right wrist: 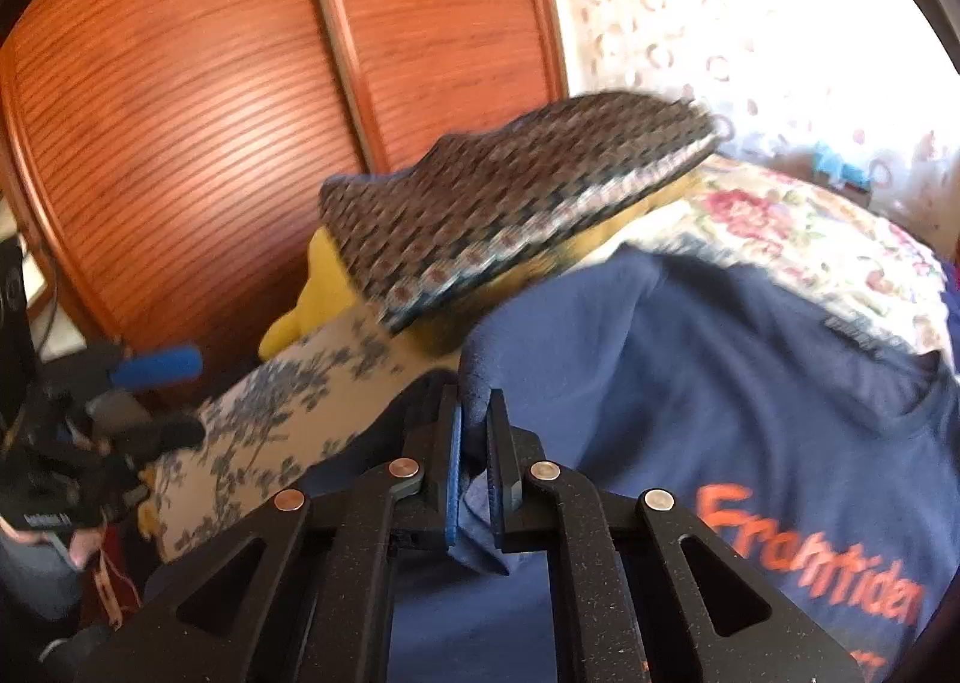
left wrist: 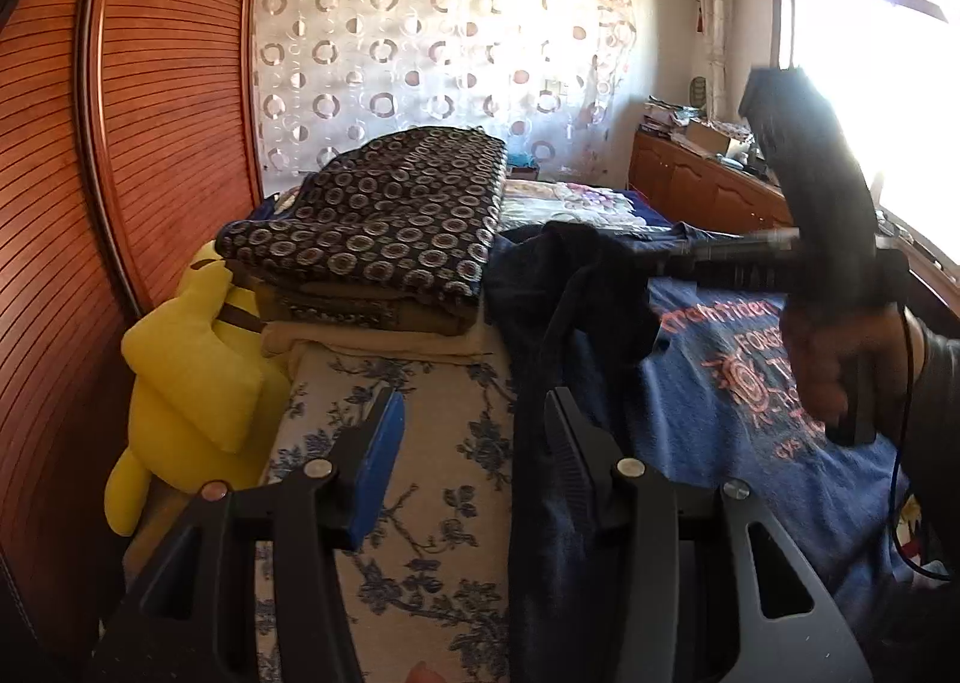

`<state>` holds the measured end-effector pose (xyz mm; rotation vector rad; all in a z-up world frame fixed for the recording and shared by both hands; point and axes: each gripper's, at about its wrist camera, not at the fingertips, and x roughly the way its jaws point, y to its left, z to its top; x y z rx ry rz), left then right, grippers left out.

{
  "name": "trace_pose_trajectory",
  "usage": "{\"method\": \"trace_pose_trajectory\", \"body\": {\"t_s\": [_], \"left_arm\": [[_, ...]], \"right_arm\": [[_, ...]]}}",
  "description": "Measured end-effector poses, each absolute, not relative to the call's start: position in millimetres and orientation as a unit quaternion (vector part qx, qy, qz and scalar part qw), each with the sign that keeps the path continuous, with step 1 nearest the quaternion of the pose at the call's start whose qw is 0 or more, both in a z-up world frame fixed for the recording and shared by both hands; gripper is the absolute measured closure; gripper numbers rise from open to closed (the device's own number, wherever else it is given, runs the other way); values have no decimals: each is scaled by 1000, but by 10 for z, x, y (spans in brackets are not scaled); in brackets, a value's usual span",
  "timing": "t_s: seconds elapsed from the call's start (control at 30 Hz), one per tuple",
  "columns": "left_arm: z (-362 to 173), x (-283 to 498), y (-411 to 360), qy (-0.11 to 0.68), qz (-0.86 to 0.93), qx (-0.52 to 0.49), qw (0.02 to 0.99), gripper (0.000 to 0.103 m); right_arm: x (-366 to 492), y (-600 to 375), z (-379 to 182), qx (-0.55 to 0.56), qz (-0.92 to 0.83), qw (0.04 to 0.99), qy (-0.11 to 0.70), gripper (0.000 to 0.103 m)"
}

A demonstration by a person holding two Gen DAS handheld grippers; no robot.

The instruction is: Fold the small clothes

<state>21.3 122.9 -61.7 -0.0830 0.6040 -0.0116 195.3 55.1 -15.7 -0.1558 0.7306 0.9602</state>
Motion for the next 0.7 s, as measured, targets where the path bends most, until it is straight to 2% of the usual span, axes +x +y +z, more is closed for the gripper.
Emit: {"method": "trace_pose_trajectory", "body": {"t_s": [0.23, 0.43, 0.47, 0.5, 0.57, 0.7], "left_arm": [[-648, 232, 1129, 304, -17, -38, 952, 55], [-674, 271, 1058, 309, -22, -33, 950, 55], [-681, 278, 1044, 310, -24, -33, 950, 55], [-685, 285, 1029, 310, -25, -32, 950, 55], [-705, 309, 1019, 313, -26, -31, 949, 55], [-738, 338, 992, 321, -26, -29, 946, 55]], "right_arm": [[2182, 299, 42, -58, 420, 839, 340, 98], [2440, 127, 57, -85, 304, 887, 337, 98], [2475, 117, 42, -94, 293, 889, 339, 93], [2501, 101, 20, -103, 280, 890, 343, 70], [2524, 18, -12, -103, 265, 894, 347, 47], [2428, -78, -85, -97, 279, 889, 351, 47]]}}
